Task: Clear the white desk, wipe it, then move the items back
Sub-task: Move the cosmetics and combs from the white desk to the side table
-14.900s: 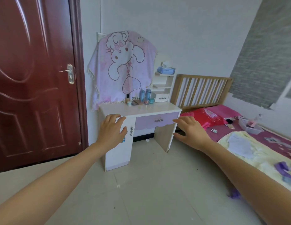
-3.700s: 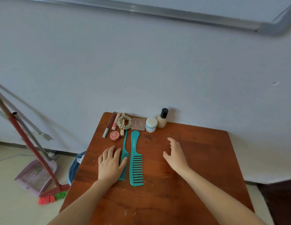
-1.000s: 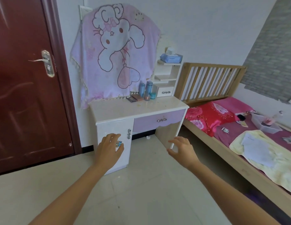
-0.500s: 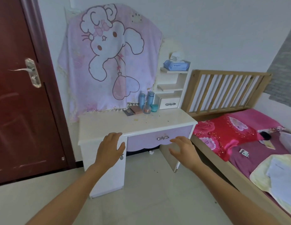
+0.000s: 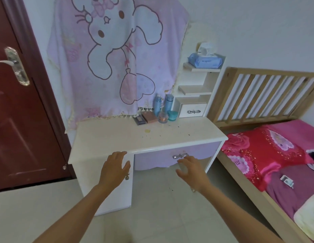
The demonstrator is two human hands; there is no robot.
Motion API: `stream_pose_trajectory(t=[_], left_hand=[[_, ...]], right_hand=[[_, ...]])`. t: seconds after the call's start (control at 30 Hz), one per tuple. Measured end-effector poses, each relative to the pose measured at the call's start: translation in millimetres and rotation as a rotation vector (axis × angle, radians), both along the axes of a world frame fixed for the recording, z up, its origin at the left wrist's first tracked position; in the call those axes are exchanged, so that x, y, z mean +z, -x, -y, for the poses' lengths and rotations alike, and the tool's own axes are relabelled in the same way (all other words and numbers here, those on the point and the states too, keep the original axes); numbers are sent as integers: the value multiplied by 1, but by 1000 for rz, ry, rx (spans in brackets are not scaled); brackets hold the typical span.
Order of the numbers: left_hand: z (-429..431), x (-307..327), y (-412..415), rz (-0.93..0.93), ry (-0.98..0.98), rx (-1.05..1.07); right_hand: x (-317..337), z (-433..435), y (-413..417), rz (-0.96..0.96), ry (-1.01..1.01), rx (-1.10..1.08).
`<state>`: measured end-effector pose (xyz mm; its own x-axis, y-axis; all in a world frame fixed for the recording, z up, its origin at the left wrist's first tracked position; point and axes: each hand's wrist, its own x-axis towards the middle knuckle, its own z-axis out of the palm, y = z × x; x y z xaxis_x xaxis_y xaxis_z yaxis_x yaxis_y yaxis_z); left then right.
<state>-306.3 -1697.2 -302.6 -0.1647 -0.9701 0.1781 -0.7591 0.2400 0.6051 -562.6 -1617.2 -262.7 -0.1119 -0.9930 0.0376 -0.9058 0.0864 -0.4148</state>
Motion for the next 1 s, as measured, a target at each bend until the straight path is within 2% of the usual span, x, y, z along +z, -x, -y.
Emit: stream_pose_trajectory(t=[0.27, 0.4, 0.6, 0.77, 1.0], left_hand=[[123, -8, 36, -30, 0, -17], [173, -22, 39, 4, -13, -16], [204, -62, 38, 107, -141, 3], [239, -86, 43, 175, -196, 95], [304, -98, 75, 305, -276, 231]], right_hand=[[21, 131, 38, -118, -2, -20], [11, 186, 35, -44, 17, -52], [-43, 230, 30, 5, -157, 18], [-61, 293, 51, 75, -166, 16], [-86, 387, 69, 145, -231, 129]])
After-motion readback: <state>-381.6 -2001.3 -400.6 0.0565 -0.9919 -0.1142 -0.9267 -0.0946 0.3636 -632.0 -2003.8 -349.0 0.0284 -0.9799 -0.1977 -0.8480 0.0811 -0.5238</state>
